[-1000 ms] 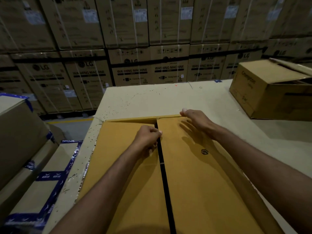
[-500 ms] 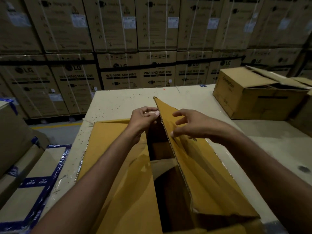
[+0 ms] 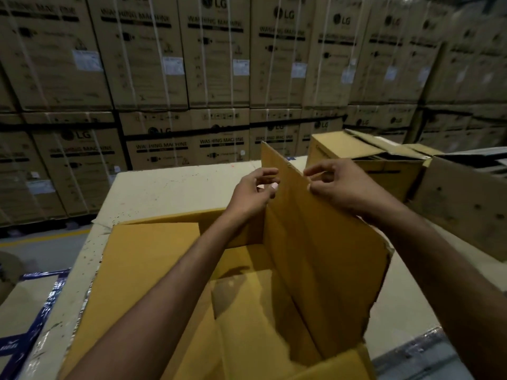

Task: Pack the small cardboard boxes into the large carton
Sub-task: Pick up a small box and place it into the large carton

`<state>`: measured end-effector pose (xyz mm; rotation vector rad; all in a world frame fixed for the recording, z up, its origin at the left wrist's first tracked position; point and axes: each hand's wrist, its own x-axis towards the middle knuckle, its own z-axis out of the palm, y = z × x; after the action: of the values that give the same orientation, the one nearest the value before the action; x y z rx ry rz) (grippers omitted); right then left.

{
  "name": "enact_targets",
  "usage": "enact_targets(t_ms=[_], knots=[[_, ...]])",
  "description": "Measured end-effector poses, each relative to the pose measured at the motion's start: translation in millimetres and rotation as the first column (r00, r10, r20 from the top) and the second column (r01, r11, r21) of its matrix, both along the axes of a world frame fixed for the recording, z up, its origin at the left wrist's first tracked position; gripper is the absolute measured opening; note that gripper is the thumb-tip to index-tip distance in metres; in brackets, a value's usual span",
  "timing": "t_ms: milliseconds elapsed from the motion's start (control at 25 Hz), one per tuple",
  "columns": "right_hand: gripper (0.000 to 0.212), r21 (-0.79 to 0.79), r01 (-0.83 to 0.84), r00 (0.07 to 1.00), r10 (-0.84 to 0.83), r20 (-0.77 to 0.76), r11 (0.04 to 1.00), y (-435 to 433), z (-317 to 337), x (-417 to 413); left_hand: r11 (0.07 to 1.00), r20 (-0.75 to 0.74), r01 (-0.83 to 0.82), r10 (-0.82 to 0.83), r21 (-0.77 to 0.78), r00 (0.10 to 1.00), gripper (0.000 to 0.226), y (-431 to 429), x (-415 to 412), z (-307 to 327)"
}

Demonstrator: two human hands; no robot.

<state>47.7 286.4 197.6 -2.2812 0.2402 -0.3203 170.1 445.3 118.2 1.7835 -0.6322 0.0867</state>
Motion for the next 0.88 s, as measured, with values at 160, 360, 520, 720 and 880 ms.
enact_targets(t_ms=[160, 360, 520, 720, 880], knots=[[0.058, -0.367, 0.001, 0.997, -0.028, -0.07, 0.93, -51.1, 7.5, -17.0, 0.998, 0.048, -0.034, 0.031, 0.047, 0.998, 0.037, -29.6, -14.6, 5.7], [0.088, -0.663, -0.166, 0.934, -0.099, -0.344, 0.73, -87.4, -12.2, -30.2, 0.991, 0.05, -0.083, 0.079, 0.108, 0.996, 0.036, -39.4, -28.0, -6.1], [0.079, -0.781, -0.192, 0.926, -0.155, -0.345, 0.595, -102.4, -39.7, -16.6, 0.984, 0.04, -0.109, 0.104, 0.142, 0.994, 0.033, -38.3, -37.5, -15.6], [0.065, -0.173, -0.347, 0.756, 0.166, -0.633, 0.922, -100.0, -106.8, -3.7, 0.979, 0.037, -0.138, 0.134, 0.153, 0.99, 0.03, -23.1, -44.4, -24.6], [0.052, 0.053, -0.24, 0.83, 0.234, -0.506, 0.969, -101.6, -120.6, 0.2, 0.973, 0.025, -0.166, 0.164, 0.16, 0.986, 0.029, 4.6, -47.6, -36.2]])
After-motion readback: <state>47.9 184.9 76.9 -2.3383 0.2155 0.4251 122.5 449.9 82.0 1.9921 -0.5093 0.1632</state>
